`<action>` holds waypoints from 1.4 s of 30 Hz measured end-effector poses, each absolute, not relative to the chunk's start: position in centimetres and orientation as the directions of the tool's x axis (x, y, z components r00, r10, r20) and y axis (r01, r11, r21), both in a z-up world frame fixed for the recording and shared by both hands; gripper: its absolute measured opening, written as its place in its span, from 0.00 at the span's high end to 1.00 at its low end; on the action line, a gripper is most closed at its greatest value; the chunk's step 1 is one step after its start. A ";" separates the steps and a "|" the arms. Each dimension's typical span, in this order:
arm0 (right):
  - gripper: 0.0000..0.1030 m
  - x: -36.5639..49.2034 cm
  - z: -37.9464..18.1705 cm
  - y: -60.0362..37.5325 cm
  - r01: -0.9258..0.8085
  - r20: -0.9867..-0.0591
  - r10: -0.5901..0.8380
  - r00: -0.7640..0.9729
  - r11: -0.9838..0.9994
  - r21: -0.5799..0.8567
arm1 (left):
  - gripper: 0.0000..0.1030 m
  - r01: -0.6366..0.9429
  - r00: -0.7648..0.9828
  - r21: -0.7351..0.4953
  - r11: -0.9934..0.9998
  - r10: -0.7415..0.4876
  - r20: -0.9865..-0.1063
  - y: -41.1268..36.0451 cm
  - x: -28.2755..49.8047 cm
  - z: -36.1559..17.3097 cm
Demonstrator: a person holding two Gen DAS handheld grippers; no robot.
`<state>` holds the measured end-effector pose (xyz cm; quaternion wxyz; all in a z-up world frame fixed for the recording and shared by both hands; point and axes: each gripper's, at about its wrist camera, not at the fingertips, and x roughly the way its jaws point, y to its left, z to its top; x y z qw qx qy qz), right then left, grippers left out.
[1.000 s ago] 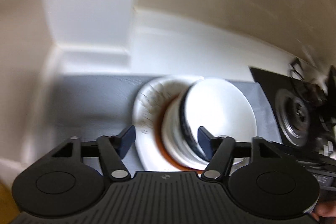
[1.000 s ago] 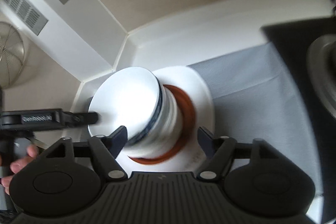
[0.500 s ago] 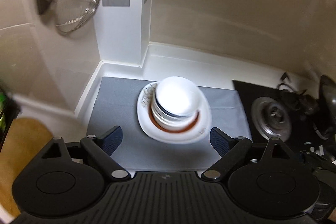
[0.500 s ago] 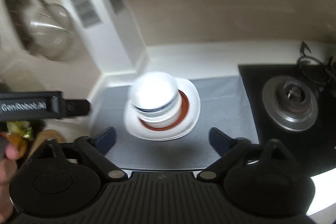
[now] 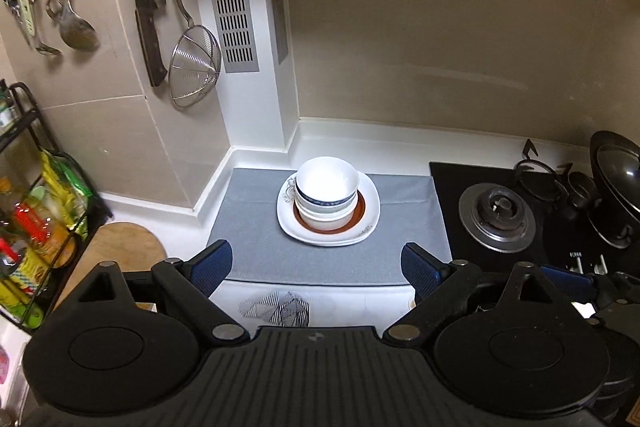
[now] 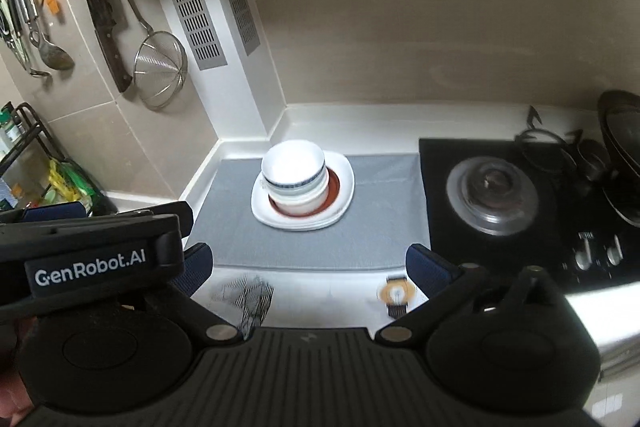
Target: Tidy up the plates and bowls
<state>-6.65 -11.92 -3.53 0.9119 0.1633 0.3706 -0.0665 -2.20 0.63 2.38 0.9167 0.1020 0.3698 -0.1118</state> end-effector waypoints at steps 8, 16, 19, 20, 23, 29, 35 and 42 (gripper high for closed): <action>0.00 -10.8 -2.2 -11.8 0.245 -0.690 -0.020 0.723 0.942 0.230 | 0.10 0.270 0.705 0.119 0.955 -0.112 -0.700 0.1 -5.6 3.2; 0.00 -12.1 -2.0 -11.8 0.244 -0.686 -0.009 0.728 0.938 0.246 | 0.10 0.281 0.706 0.137 0.950 -0.108 -0.700 -0.2 -7.1 3.6; 0.00 -12.3 -1.9 -11.9 0.241 -0.684 -0.003 0.730 0.937 0.254 | 0.10 0.280 0.709 0.145 0.949 -0.102 -0.698 -0.4 -7.4 3.8; 0.00 -12.3 -1.9 -12.0 0.243 -0.686 -0.003 0.728 0.936 0.254 | 0.10 0.280 0.707 0.145 0.949 -0.101 -0.700 -0.5 -7.5 3.8; 0.00 -12.4 -1.9 -12.5 0.248 -0.690 -0.005 0.724 0.935 0.253 | 0.09 0.281 0.704 0.149 0.948 -0.098 -0.703 -0.8 -7.5 3.7; 0.00 -12.7 -1.9 -13.0 0.249 -0.689 -0.009 0.725 0.936 0.250 | 0.08 0.273 0.709 0.159 0.949 -0.087 -0.700 -1.3 -7.6 3.7; 0.00 -13.0 -2.3 -13.4 0.254 -0.695 -0.005 0.719 0.933 0.256 | 0.08 0.273 0.703 0.170 0.947 -0.076 -0.707 -1.6 -7.6 3.5; 0.00 -13.3 -2.5 -13.8 0.261 -0.697 -0.008 0.718 0.930 0.257 | 0.07 0.279 0.701 0.172 0.945 -0.078 -0.708 -1.8 -7.6 3.5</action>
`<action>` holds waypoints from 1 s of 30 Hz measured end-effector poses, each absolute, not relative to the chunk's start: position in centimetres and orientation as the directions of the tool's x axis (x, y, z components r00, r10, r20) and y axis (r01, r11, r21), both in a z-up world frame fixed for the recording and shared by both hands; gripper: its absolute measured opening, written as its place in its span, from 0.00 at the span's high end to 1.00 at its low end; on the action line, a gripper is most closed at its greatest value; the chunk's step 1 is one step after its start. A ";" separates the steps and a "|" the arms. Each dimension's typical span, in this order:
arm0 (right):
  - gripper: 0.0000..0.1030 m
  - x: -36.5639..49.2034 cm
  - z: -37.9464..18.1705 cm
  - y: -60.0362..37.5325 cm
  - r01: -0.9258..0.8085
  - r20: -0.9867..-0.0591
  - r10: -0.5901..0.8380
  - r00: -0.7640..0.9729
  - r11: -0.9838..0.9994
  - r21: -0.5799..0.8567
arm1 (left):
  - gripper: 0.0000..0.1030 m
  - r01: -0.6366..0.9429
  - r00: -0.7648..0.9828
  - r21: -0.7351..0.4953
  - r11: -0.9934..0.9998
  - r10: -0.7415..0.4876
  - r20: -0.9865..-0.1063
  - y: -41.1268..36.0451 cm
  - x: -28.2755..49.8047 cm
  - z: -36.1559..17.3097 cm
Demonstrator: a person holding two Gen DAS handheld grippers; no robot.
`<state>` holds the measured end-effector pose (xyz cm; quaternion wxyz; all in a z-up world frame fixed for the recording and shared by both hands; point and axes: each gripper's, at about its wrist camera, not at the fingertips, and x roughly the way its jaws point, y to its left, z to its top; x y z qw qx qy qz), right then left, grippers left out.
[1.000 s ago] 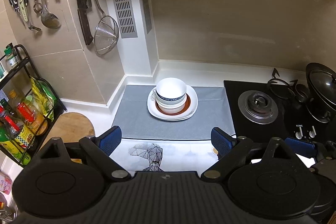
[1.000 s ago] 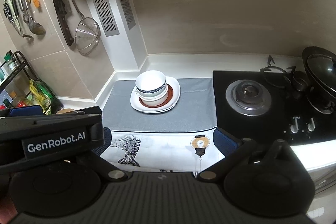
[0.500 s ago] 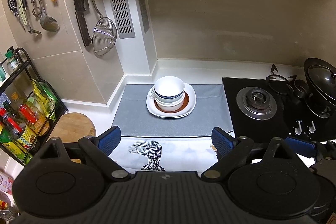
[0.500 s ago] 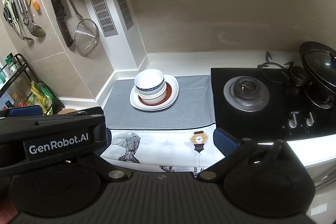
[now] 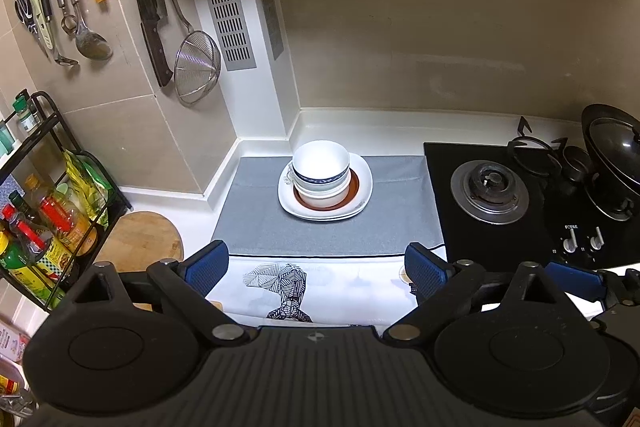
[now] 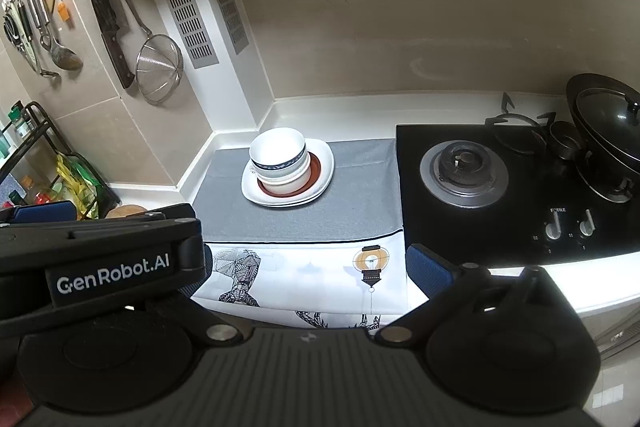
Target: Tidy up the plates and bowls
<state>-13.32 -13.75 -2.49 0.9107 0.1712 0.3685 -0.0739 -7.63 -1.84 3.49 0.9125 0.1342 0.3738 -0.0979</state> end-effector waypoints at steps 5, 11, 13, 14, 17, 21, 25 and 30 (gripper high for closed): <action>0.00 -13.4 -2.5 -14.1 0.260 -0.697 -0.008 0.717 0.931 0.257 | 0.06 0.277 0.701 0.174 0.945 -0.075 -0.709 -1.9 -7.6 3.4; 0.00 -13.3 -2.9 -14.3 0.264 -0.702 -0.005 0.712 0.929 0.261 | 0.05 0.285 0.696 0.178 0.942 -0.076 -0.714 -2.1 -7.5 3.0; 0.00 -13.2 -2.9 -14.3 0.262 -0.704 0.001 0.711 0.928 0.266 | 0.05 0.289 0.692 0.175 0.941 -0.079 -0.717 -2.1 -7.4 3.0; 0.00 -13.2 -2.9 -14.2 0.262 -0.704 0.002 0.711 0.927 0.267 | 0.05 0.289 0.692 0.175 0.941 -0.079 -0.717 -2.1 -7.3 3.0; 0.00 -13.2 -3.0 -14.2 0.261 -0.700 0.000 0.714 0.928 0.266 | 0.05 0.287 0.696 0.177 0.941 -0.078 -0.714 -2.1 -7.4 3.0; 0.00 -13.3 -3.1 -14.1 0.266 -0.702 -0.003 0.712 0.927 0.266 | 0.05 0.290 0.695 0.178 0.940 -0.079 -0.715 -2.1 -7.4 2.8; 0.00 -13.0 -3.3 -14.1 0.264 -0.707 0.003 0.707 0.926 0.268 | 0.05 0.294 0.690 0.184 0.938 -0.075 -0.720 -2.1 -7.1 2.7; 0.00 -12.6 -3.2 -13.9 0.257 -0.707 0.007 0.707 0.929 0.266 | 0.04 0.283 0.690 0.180 0.942 -0.070 -0.720 -1.8 -6.7 2.8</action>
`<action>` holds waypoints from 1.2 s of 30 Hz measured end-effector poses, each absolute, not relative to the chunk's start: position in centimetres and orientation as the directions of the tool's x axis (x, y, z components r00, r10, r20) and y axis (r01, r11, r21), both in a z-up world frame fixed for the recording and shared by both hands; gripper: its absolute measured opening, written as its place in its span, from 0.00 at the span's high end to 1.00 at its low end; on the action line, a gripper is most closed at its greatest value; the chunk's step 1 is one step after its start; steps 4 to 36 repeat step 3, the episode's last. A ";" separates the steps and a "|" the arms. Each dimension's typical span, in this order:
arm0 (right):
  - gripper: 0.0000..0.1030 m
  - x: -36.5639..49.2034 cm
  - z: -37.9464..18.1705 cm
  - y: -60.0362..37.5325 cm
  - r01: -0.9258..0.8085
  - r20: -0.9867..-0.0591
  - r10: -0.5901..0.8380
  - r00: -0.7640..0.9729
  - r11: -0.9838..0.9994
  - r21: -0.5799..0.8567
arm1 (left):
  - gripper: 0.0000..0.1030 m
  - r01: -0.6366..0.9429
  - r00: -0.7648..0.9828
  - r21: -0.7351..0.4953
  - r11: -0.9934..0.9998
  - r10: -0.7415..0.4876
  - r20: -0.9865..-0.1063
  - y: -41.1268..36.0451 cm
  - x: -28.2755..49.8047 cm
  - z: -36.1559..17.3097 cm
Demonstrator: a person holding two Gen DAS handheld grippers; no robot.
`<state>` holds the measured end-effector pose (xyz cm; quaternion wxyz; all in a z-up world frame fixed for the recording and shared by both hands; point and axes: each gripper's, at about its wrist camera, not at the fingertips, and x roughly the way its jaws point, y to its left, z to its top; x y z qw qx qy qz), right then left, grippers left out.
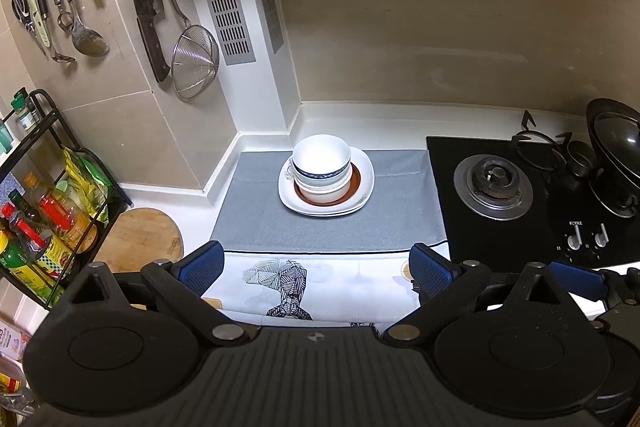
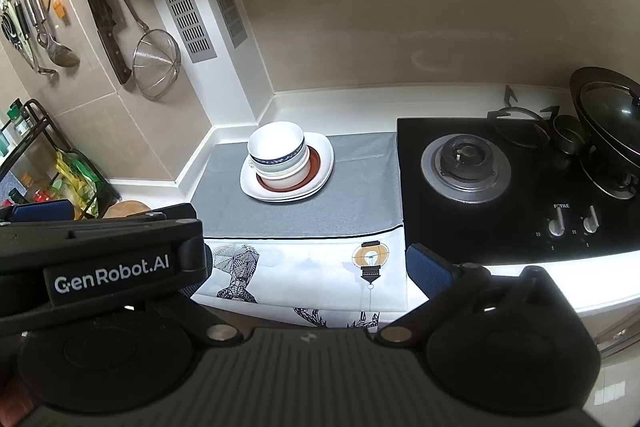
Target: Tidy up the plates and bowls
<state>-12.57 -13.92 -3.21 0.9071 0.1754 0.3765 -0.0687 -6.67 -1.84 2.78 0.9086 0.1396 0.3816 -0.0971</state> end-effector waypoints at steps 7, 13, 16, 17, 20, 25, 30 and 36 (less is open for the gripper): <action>0.00 -12.1 -3.1 -13.7 0.249 -0.709 0.011 0.706 0.932 0.262 | 0.03 0.275 0.691 0.179 0.945 -0.064 -0.720 -1.7 -6.6 2.8; 0.00 -12.1 -3.1 -13.7 0.249 -0.709 0.011 0.706 0.932 0.262 | 0.03 0.275 0.691 0.179 0.945 -0.064 -0.720 -1.7 -6.6 2.8; 0.00 -12.1 -3.1 -13.7 0.249 -0.709 0.011 0.706 0.932 0.262 | 0.03 0.275 0.691 0.179 0.945 -0.064 -0.720 -1.7 -6.6 2.8; 0.00 -12.1 -3.1 -13.7 0.249 -0.709 0.011 0.706 0.932 0.262 | 0.03 0.275 0.691 0.179 0.945 -0.064 -0.720 -1.7 -6.6 2.8; 0.00 -12.1 -3.1 -13.7 0.249 -0.709 0.011 0.706 0.932 0.262 | 0.03 0.275 0.691 0.179 0.945 -0.064 -0.720 -1.7 -6.6 2.8; 0.00 -12.1 -3.1 -13.7 0.249 -0.709 0.011 0.706 0.932 0.262 | 0.03 0.275 0.691 0.179 0.945 -0.064 -0.720 -1.7 -6.6 2.8; 0.00 -12.1 -3.1 -13.7 0.249 -0.709 0.011 0.706 0.932 0.262 | 0.03 0.275 0.691 0.179 0.945 -0.064 -0.720 -1.7 -6.6 2.8; 0.00 -12.1 -3.1 -13.7 0.249 -0.709 0.011 0.706 0.932 0.262 | 0.03 0.275 0.691 0.179 0.945 -0.064 -0.720 -1.7 -6.6 2.8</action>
